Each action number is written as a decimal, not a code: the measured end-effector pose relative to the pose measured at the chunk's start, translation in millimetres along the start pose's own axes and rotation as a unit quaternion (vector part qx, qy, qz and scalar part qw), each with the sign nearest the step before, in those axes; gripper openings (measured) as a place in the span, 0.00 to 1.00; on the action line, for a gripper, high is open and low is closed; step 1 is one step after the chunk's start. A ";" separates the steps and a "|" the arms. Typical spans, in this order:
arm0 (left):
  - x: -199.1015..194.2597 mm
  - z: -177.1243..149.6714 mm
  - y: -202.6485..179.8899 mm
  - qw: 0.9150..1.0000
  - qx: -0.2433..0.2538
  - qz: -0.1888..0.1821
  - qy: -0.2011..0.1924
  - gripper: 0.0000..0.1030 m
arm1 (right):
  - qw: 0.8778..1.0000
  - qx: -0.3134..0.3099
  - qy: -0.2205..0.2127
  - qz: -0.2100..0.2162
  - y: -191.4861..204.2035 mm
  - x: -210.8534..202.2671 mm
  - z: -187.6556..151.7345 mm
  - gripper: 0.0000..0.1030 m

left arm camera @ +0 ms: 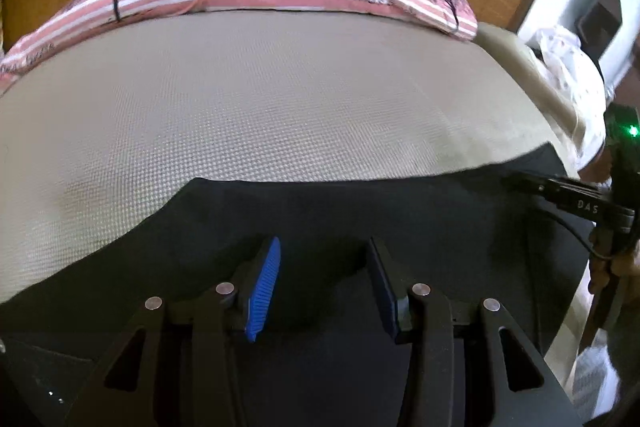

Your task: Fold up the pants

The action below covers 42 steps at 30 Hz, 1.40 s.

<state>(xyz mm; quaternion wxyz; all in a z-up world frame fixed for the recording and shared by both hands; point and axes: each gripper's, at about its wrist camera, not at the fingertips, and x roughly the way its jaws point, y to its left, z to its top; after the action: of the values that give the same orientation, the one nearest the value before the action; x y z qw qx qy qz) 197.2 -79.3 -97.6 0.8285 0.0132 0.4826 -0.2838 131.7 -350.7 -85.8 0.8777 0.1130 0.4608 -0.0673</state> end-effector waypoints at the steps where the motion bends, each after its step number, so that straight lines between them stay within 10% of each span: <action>1: -1.0 1.3 0.4 1.000 -0.002 0.004 0.001 0.45 | 1.000 0.009 -0.002 -0.001 -4.5 -1.8 1.5 0.27; 24: -77.2 -107.1 9.4 0.993 -0.017 0.110 0.026 0.52 | 0.977 0.201 -0.054 -0.042 -166.3 -112.4 -123.9 0.35; 42: -59.9 -104.1 -56.5 0.996 0.048 0.057 0.053 0.52 | 0.936 0.327 -0.110 0.070 -235.4 -106.1 -157.8 0.38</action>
<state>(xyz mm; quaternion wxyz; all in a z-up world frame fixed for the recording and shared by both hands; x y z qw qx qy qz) 65.1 -68.5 -90.6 0.8152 0.0952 0.5098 -0.2579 -106.0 -535.4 -117.3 0.8397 0.4177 0.3052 -0.1652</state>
